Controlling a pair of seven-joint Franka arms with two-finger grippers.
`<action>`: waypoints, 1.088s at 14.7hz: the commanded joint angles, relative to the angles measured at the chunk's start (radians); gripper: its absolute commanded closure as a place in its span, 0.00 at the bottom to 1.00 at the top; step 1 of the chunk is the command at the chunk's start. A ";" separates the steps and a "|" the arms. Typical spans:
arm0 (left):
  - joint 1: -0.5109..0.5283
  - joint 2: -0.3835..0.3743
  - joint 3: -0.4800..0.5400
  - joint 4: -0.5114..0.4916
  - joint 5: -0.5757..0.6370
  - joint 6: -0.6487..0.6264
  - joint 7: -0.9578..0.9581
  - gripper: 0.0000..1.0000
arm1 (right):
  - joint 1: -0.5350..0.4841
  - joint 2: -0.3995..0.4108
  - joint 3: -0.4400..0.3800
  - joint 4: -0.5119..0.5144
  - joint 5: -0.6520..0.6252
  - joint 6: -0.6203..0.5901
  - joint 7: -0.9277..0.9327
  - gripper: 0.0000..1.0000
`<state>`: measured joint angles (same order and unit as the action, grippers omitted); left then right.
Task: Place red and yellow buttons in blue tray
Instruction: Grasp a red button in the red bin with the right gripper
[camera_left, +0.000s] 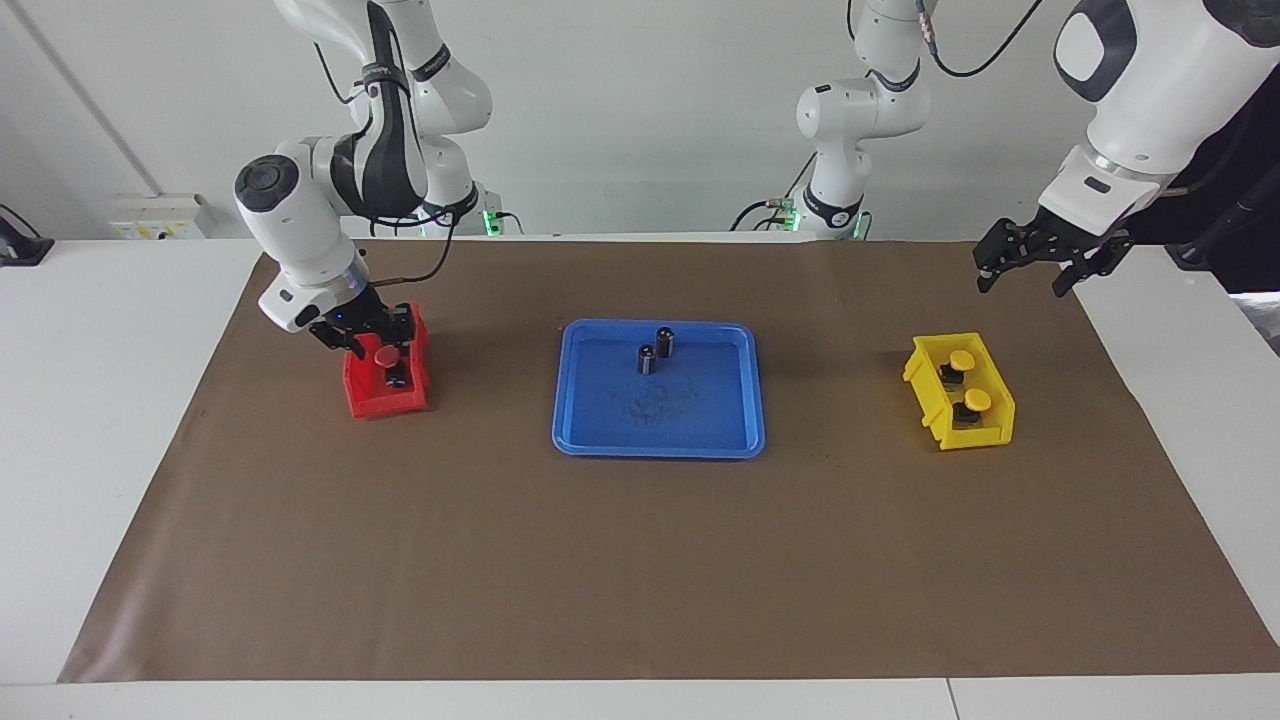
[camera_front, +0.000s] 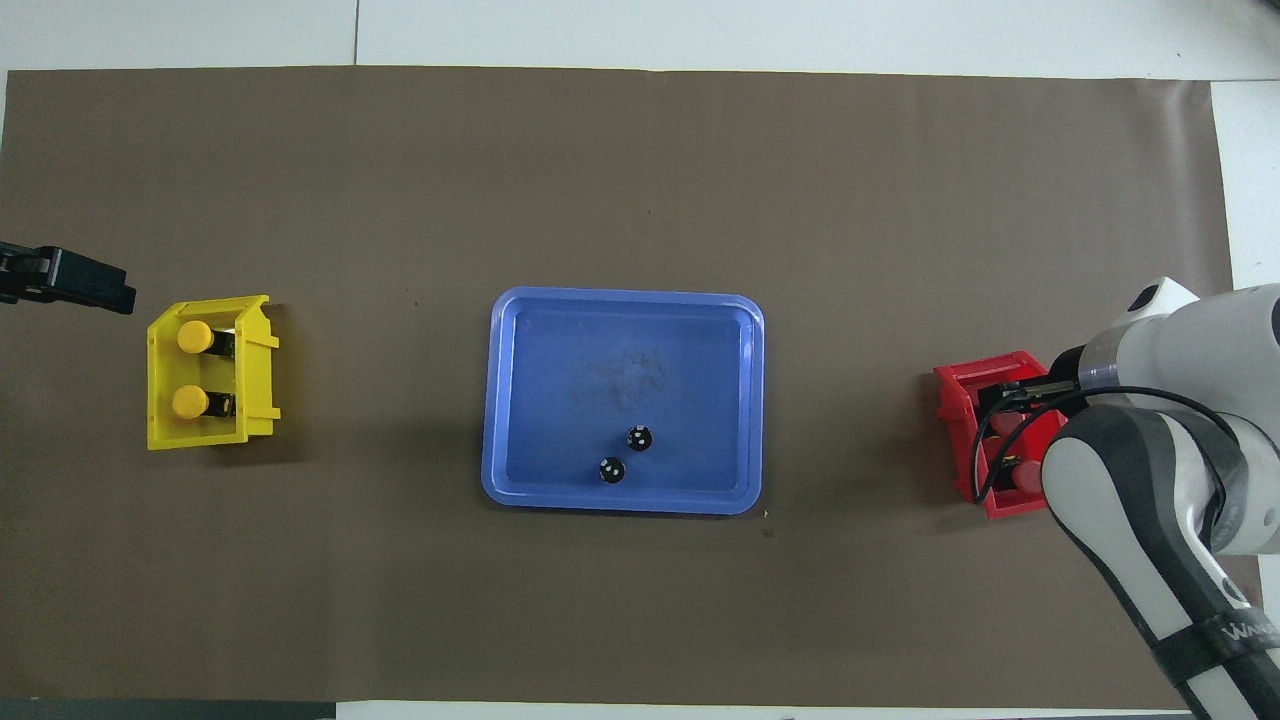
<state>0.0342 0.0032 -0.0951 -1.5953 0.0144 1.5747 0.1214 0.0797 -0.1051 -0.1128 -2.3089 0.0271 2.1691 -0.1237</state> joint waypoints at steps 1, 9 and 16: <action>0.007 -0.023 0.000 -0.028 0.004 -0.005 0.020 0.00 | -0.015 -0.013 0.004 -0.038 0.005 0.054 -0.028 0.32; 0.027 -0.039 0.000 -0.061 0.002 0.013 0.035 0.00 | -0.029 0.008 0.004 -0.063 0.005 0.071 -0.083 0.34; 0.027 -0.048 0.000 -0.078 0.002 0.015 0.035 0.00 | -0.031 -0.004 0.002 -0.104 0.005 0.100 -0.120 0.34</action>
<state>0.0561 -0.0069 -0.0944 -1.6273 0.0145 1.5753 0.1399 0.0612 -0.0841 -0.1136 -2.3769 0.0271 2.2415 -0.2112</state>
